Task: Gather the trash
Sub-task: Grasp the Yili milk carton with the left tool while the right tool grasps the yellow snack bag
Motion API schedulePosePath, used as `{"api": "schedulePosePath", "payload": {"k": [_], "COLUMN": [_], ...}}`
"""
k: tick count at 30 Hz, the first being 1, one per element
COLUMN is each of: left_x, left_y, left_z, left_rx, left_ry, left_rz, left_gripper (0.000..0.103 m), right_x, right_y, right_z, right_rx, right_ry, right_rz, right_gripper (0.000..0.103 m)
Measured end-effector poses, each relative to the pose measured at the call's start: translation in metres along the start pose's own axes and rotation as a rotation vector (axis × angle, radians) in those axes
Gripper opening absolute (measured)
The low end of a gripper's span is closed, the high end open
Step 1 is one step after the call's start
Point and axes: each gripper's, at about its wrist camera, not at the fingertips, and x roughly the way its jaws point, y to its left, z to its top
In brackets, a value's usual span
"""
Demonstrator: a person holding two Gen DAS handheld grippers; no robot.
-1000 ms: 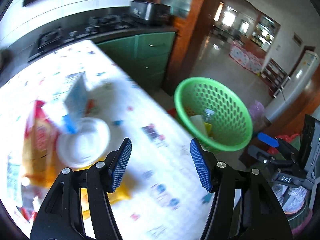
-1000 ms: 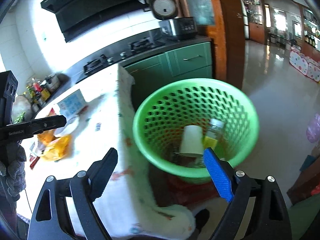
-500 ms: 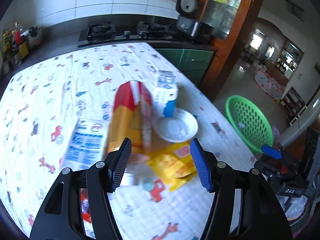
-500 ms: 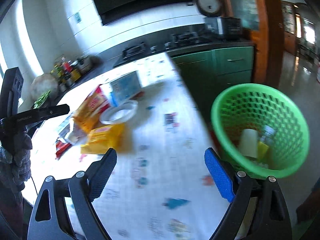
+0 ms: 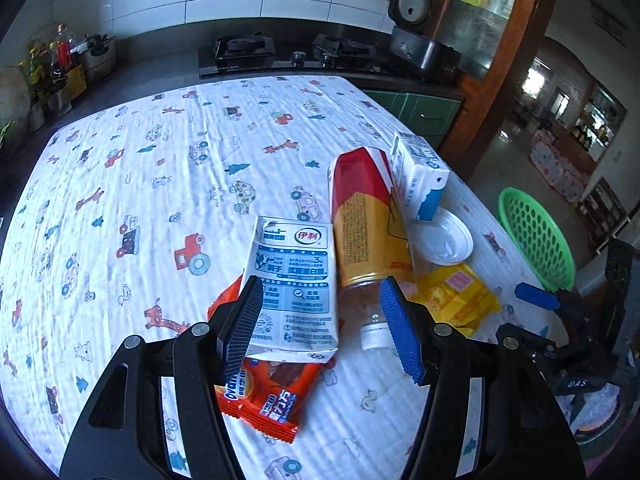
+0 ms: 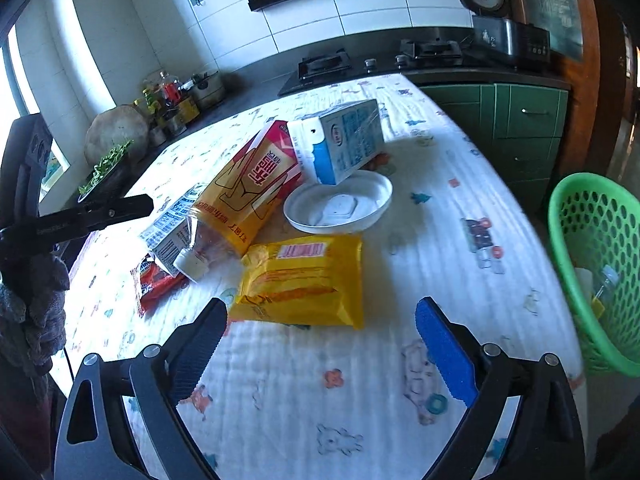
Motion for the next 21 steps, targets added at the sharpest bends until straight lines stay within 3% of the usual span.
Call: {"api": "schedulePosePath", "payload": {"k": [5,21], "left_x": [0.004,0.038], "left_y": [0.012,0.015], "left_z": [-0.002,-0.001], "left_rx": [0.018,0.120], "left_ry": [0.018,0.102], "left_rz": [-0.011,-0.024], "left_gripper": [0.061,0.079], "right_x": [0.020,0.073], "right_y": [0.010,0.022], "right_z": [0.013,0.019], "right_rx": [-0.009,-0.079], "right_ry": [0.020,0.118], "right_rz": [-0.013,-0.092], "right_gripper": [0.094,0.094]}}
